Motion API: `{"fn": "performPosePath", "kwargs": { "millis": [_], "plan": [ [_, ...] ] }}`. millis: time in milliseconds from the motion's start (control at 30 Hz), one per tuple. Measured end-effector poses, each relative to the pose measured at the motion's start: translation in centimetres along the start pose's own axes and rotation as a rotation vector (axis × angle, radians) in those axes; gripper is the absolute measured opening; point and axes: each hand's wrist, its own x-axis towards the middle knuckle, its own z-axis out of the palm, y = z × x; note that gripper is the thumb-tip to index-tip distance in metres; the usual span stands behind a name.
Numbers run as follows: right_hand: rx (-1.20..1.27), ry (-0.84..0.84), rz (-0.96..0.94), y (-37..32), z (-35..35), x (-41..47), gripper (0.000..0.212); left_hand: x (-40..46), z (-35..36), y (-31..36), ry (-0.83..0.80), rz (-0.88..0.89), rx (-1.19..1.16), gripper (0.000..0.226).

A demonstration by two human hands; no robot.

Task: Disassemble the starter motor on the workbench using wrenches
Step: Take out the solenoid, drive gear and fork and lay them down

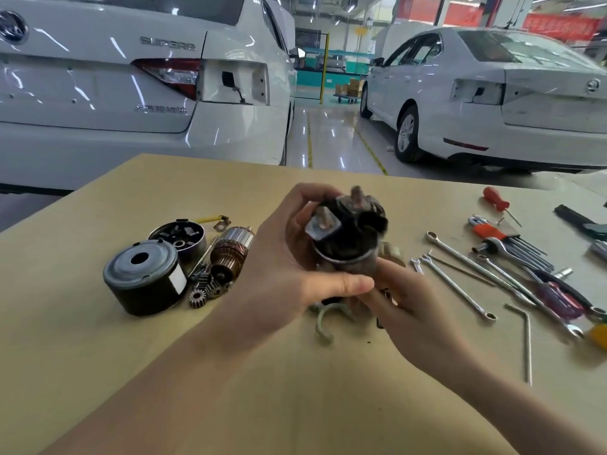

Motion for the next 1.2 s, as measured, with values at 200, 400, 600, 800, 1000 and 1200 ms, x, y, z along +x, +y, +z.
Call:
{"fn": "performPosePath", "kwargs": {
  "millis": [200, 400, 600, 800, 1000, 1200],
  "plan": [
    [0.012, 0.016, -0.074, -0.3, 0.1, 0.1, 0.032, -0.4, 0.7, 0.5, -0.07, 0.079, 0.08, 0.064],
    [0.024, 0.005, -0.07, -0.5, 0.0, 0.0, 0.032, -0.5, 0.8, 0.9, -0.099, 0.122, 0.148, 0.063],
    [0.029, 0.053, -0.124, -1.4, -0.4, 0.3, 0.031, -0.6, 0.8, 0.8, -0.13, 0.17, 0.177, 0.065],
    [0.033, 0.05, -0.158, -2.0, -0.8, 0.1, 0.046, -0.7, 1.1, 0.6, -0.169, 0.24, 0.193, 0.065],
    [0.002, 0.058, -0.12, -1.2, -0.7, 0.0, 0.033, -0.6, 0.9, 0.4, -0.168, 0.234, 0.165, 0.065],
    [-0.017, 0.02, -0.116, -1.1, -0.4, -0.2, 0.013, -0.5, 0.8, 0.6, -0.137, 0.204, 0.064, 0.063]
  ]
}}
